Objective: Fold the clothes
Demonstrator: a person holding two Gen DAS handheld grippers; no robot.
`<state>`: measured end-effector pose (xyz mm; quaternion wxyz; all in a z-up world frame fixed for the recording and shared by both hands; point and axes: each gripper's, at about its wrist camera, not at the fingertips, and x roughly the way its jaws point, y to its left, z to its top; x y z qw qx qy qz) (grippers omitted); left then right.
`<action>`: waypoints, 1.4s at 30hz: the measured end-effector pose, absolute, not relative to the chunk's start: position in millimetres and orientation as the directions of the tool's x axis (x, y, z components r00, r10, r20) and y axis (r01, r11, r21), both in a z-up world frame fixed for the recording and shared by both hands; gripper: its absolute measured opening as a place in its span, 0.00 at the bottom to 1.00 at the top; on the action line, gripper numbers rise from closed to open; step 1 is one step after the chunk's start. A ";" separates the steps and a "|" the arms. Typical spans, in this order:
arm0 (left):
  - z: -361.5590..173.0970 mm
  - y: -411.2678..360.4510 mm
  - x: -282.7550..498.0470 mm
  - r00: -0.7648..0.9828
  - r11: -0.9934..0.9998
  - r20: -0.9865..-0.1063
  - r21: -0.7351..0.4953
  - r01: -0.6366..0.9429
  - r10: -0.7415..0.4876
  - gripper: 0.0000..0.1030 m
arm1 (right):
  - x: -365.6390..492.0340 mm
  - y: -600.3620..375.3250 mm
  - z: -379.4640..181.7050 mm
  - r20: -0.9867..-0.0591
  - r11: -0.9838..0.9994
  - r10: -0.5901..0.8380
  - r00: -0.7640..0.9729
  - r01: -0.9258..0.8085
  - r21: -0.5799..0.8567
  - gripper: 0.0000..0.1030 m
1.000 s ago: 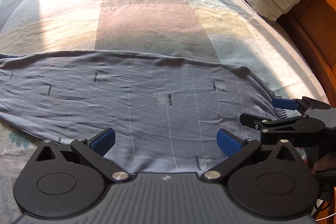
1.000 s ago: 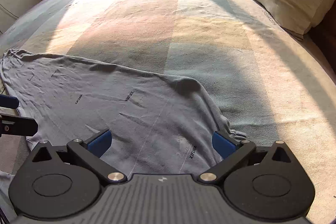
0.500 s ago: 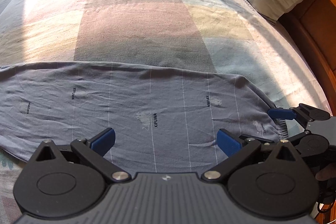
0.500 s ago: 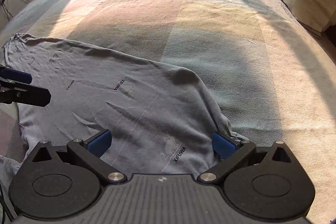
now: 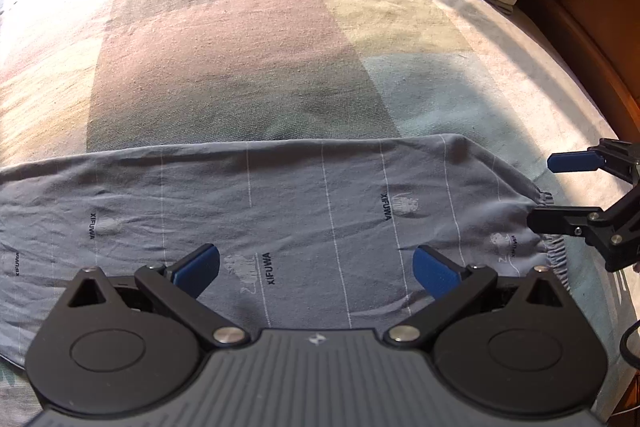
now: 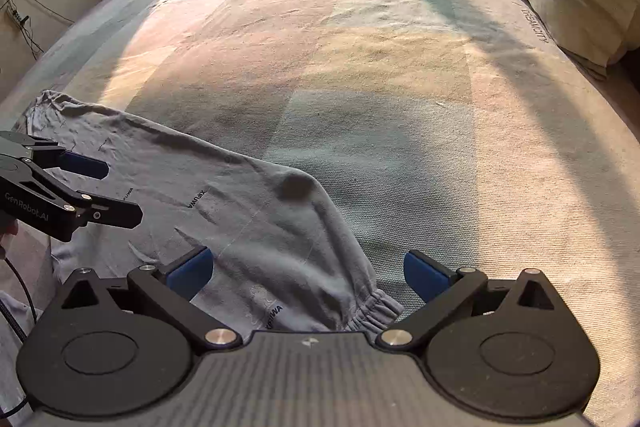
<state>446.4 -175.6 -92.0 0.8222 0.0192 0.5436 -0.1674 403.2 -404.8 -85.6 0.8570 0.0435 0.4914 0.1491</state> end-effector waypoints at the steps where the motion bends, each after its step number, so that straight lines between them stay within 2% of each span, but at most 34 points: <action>1: -93.6 -176.9 446.1 0.348 0.941 -0.902 -0.149 0.305 -0.256 0.99 | 406.7 -412.6 -89.4 -0.835 0.945 0.319 0.448 -0.213 0.247 1.00; 4: -97.7 -179.8 444.5 0.335 0.933 -0.906 -0.145 0.330 -0.259 0.99 | 414.0 -434.3 -107.8 -0.841 0.910 0.411 0.352 -0.213 0.355 1.00; 6: -99.2 -180.0 442.6 0.328 0.927 -0.907 -0.145 0.347 -0.265 0.99 | 414.3 -447.6 -116.7 -0.814 0.869 0.493 0.307 -0.212 0.446 1.00; 10: -101.8 -180.7 441.4 0.312 0.918 -0.910 -0.149 0.369 -0.273 0.99 | 427.4 -468.7 -129.6 -0.693 0.725 0.688 0.216 -0.160 0.670 1.00; 15: -103.1 -186.0 441.5 0.289 0.907 -0.913 -0.161 0.389 -0.286 0.99 | 462.6 -468.2 -151.4 -0.554 0.568 0.822 0.127 -0.123 0.814 1.00; 24: -101.8 -185.4 442.7 0.279 0.906 -0.912 -0.180 0.382 -0.299 0.99 | 469.6 -456.0 -156.6 -0.523 0.507 0.850 -0.065 -0.171 0.845 1.00; 32: -103.1 -189.5 441.6 0.280 0.909 -0.916 -0.171 0.379 -0.289 0.99 | 495.0 -438.5 -163.9 -0.468 0.451 0.881 -0.072 -0.175 0.875 1.00; 37: -100.0 -195.4 439.6 0.278 0.889 -0.913 -0.159 0.430 -0.297 0.99 | 496.1 -436.7 -165.1 -0.462 0.444 0.874 -0.149 -0.138 0.885 1.00; 42: -101.3 -191.7 440.9 0.286 0.897 -0.909 -0.172 0.408 -0.304 0.99 | 490.9 -435.3 -169.0 -0.447 0.426 0.866 -0.222 -0.140 0.894 1.00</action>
